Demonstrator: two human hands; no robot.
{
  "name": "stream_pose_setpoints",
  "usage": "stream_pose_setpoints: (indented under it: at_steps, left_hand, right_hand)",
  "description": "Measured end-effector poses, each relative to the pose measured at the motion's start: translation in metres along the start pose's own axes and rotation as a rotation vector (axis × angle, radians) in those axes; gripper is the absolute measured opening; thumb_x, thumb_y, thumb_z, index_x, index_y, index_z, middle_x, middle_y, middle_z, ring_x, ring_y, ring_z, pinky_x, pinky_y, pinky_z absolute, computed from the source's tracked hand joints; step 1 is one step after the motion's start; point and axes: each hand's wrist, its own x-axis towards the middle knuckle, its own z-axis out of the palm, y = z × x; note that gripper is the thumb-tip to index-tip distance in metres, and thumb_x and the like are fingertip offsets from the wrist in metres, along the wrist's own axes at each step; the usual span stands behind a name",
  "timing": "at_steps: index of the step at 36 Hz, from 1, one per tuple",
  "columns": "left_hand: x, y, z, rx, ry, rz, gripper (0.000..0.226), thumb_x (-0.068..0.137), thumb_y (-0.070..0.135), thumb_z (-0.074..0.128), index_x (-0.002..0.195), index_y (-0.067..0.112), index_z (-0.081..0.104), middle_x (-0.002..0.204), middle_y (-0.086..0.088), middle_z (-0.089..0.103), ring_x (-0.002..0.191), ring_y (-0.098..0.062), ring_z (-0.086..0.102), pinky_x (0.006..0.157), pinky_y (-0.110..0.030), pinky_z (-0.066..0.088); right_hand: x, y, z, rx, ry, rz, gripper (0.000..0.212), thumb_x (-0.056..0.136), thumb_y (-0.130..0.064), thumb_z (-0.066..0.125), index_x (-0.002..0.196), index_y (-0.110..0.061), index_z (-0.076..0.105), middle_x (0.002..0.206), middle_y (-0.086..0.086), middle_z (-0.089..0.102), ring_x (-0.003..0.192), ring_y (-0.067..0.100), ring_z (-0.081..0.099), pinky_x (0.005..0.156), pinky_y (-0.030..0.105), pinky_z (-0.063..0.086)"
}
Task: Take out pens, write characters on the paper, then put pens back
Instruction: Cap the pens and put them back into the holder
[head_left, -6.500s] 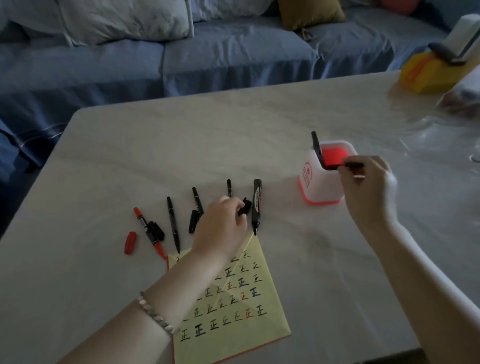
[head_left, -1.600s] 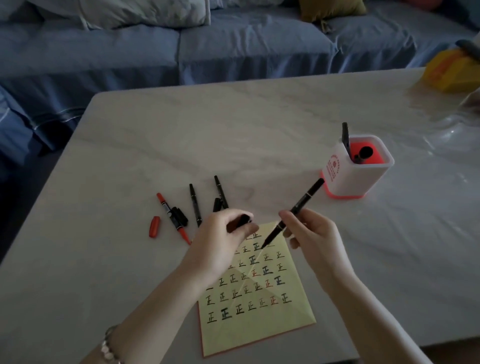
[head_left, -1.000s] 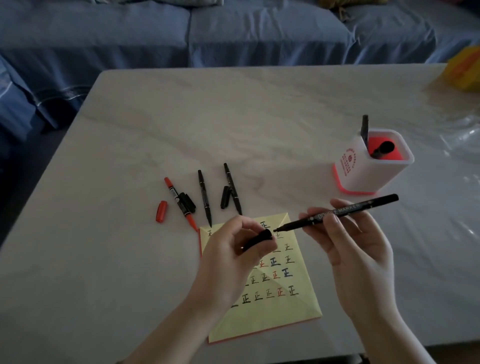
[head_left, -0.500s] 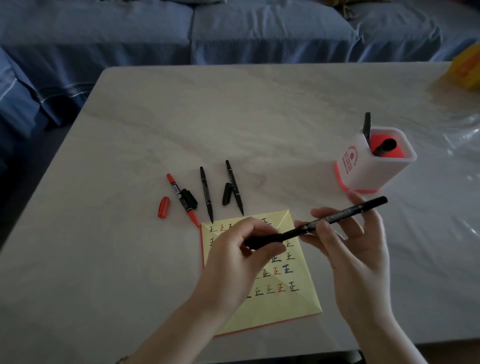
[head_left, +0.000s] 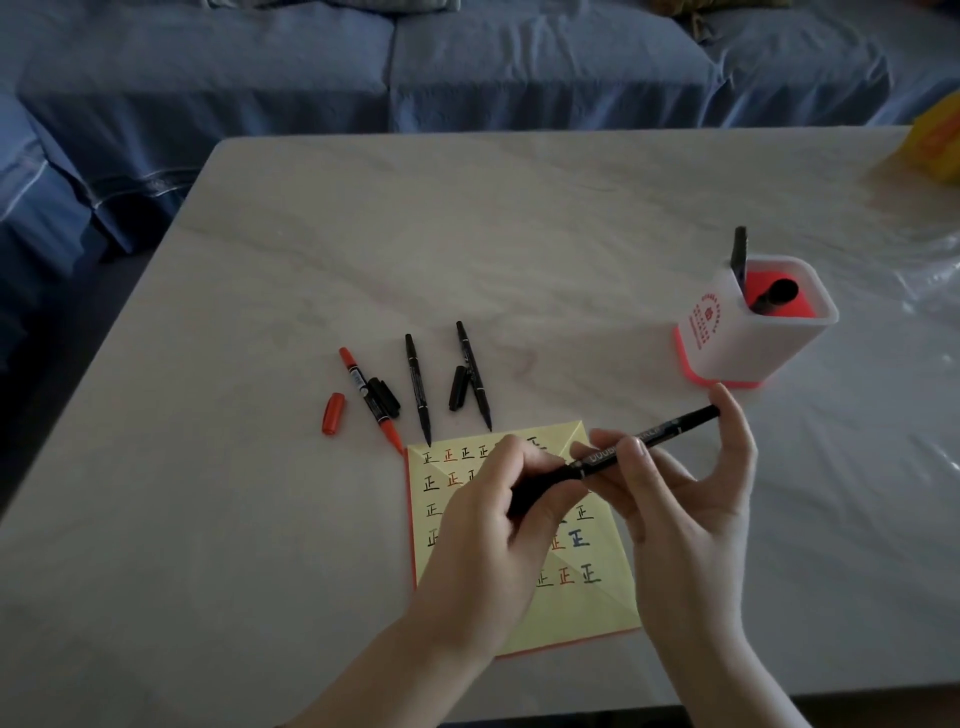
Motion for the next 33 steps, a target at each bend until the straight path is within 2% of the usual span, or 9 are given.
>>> stream_pose_setpoints:
  at_steps: [4, 8, 13, 17, 19, 22, 24, 30, 33]
  left_hand:
    - [-0.003, -0.002, 0.001, 0.057, 0.064, 0.038, 0.011, 0.081, 0.033, 0.06, 0.081, 0.023, 0.055, 0.073, 0.011, 0.063, 0.065, -0.004, 0.059, 0.058, -0.011, 0.043]
    - [-0.003, 0.004, 0.004, 0.01, 0.097, -0.015, 0.009, 0.078, 0.03, 0.059, 0.076, 0.026, 0.051, 0.063, 0.008, 0.059, 0.053, -0.007, 0.051, 0.05, -0.02, 0.041]
    - [0.002, 0.014, 0.005, -0.305, 0.041, -0.289, 0.024, 0.085, 0.015, 0.062, 0.064, 0.018, 0.05, 0.052, 0.004, 0.043, 0.049, -0.01, 0.038, 0.045, -0.02, 0.034]
    - [0.008, 0.016, 0.008, -0.512, -0.028, -0.534, 0.024, 0.087, 0.008, 0.056, 0.065, 0.01, 0.046, 0.048, 0.004, 0.044, 0.045, -0.007, 0.04, 0.041, -0.017, 0.033]
    - [0.009, 0.015, 0.01, -0.393, -0.041, -0.479, 0.022, 0.087, 0.012, 0.057, 0.068, 0.011, 0.048, 0.05, 0.006, 0.046, 0.047, -0.007, 0.042, 0.044, -0.018, 0.036]
    - [0.012, 0.009, 0.014, 0.007, -0.014, -0.128, 0.018, 0.085, 0.024, 0.06, 0.074, 0.014, 0.049, 0.054, 0.004, 0.047, 0.049, -0.006, 0.04, 0.047, -0.023, 0.035]
    - [0.018, 0.004, 0.019, 0.122, -0.047, 0.024, 0.023, 0.084, 0.033, 0.056, 0.078, 0.012, 0.047, 0.061, -0.002, 0.05, 0.048, -0.007, 0.04, 0.046, -0.028, 0.034]
    - [0.053, -0.009, 0.034, 0.212, -0.149, -0.061, 0.018, 0.089, 0.033, 0.056, 0.083, 0.017, 0.051, 0.068, 0.006, 0.059, 0.057, -0.006, 0.052, 0.056, -0.024, 0.043]
    - [0.067, -0.014, 0.037, 0.381, -0.223, -0.037, 0.02, 0.092, 0.042, 0.046, 0.092, 0.024, 0.052, 0.081, 0.012, 0.059, 0.072, 0.0, 0.055, 0.062, -0.016, 0.043]
  right_hand:
    - [-0.002, 0.002, 0.006, 0.044, -0.004, 0.002, 0.076, 0.064, -0.022, 0.064, 0.131, -0.035, 0.031, 0.072, 0.014, 0.071, 0.064, 0.021, 0.067, 0.062, 0.026, 0.055]
    - [-0.002, -0.001, 0.008, 0.054, -0.049, -0.031, 0.074, 0.064, -0.022, 0.063, 0.129, -0.039, 0.032, 0.069, 0.012, 0.07, 0.062, 0.019, 0.067, 0.062, 0.026, 0.055]
    - [0.002, -0.004, 0.004, 0.053, -0.095, -0.042, 0.068, 0.066, -0.023, 0.064, 0.123, -0.047, 0.036, 0.069, 0.011, 0.069, 0.064, 0.022, 0.067, 0.064, 0.03, 0.055]
    - [0.006, -0.005, -0.003, 0.012, -0.093, -0.021, 0.066, 0.071, -0.015, 0.059, 0.127, -0.04, 0.034, 0.068, 0.01, 0.068, 0.063, 0.021, 0.067, 0.062, 0.028, 0.055]
    - [0.008, -0.004, -0.005, -0.008, -0.083, -0.004, 0.069, 0.071, -0.011, 0.058, 0.13, -0.035, 0.032, 0.069, 0.012, 0.067, 0.063, 0.022, 0.067, 0.062, 0.028, 0.055]
    - [0.012, -0.004, -0.009, 0.018, -0.02, 0.032, 0.067, 0.071, -0.011, 0.058, 0.129, -0.034, 0.033, 0.069, 0.012, 0.069, 0.063, 0.023, 0.066, 0.059, 0.028, 0.055]
    - [0.017, -0.004, -0.012, 0.042, 0.02, 0.028, 0.062, 0.075, -0.007, 0.057, 0.126, -0.034, 0.034, 0.068, 0.01, 0.07, 0.062, 0.021, 0.067, 0.058, 0.026, 0.055]
    - [0.049, -0.003, -0.028, -0.06, 0.019, -0.045, 0.059, 0.082, 0.008, 0.055, 0.123, -0.029, 0.035, 0.07, 0.01, 0.071, 0.063, 0.022, 0.069, 0.058, 0.025, 0.056]
    - [0.069, -0.018, -0.039, -0.22, 0.021, -0.315, 0.058, 0.082, 0.009, 0.057, 0.114, -0.036, 0.039, 0.077, 0.01, 0.07, 0.068, 0.022, 0.07, 0.06, 0.028, 0.056]
